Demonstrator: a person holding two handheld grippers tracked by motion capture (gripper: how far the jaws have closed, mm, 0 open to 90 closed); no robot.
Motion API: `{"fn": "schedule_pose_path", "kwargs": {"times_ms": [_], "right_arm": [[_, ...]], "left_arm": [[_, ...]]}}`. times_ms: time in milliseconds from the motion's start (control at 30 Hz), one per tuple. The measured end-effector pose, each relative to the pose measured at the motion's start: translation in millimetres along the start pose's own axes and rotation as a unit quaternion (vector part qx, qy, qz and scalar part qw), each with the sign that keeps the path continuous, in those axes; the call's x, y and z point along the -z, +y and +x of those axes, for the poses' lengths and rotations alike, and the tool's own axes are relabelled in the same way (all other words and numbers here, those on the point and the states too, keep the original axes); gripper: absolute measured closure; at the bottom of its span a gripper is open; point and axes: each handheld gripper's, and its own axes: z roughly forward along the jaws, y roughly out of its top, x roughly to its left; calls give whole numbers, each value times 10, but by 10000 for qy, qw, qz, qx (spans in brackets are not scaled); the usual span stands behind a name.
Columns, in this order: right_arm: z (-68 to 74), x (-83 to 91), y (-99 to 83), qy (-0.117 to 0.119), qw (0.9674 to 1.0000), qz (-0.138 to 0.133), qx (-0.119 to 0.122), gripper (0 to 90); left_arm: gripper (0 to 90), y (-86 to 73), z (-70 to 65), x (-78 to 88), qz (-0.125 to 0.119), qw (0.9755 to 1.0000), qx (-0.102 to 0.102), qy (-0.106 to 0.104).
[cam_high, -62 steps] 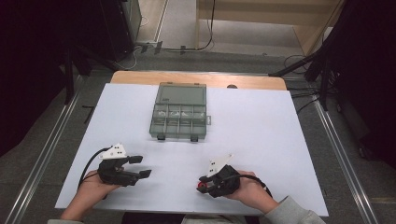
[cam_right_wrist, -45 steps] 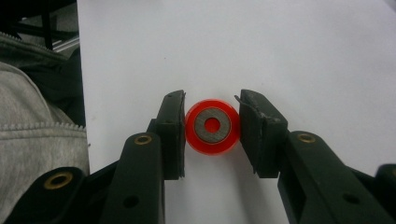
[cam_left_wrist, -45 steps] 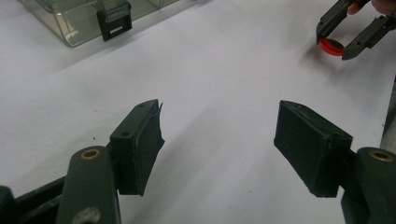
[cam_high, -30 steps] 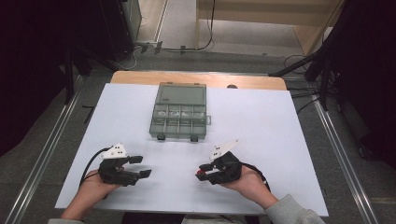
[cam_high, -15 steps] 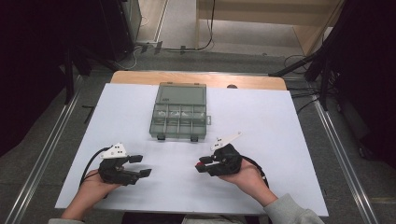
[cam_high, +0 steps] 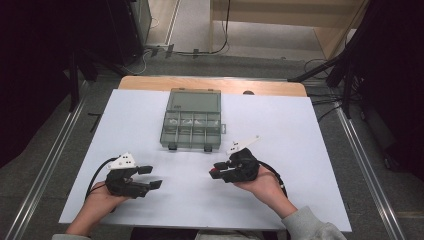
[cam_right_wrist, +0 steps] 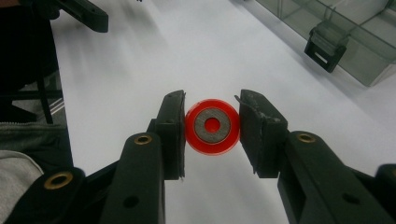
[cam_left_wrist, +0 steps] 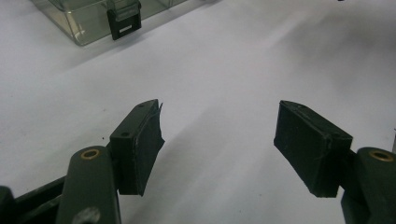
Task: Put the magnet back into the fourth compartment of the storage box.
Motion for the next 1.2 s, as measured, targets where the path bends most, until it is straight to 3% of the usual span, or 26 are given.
{"fn": "schedule_pose_path", "kwargs": {"times_ms": [600,1133,1200], "right_arm": [[-64,-26,137,-152,9998,-85,-99,636],[-166,-10,238,-232,9994,-172,-203,636],[-180,-5,246,-232,9994,-182,-202,636]], "left_arm": [[313,3,15,-1,-68,10000,24,26],[312,-23,28,41,-207,9996,190,44],[242,-22,31,42,-275,9994,194,42]]}}
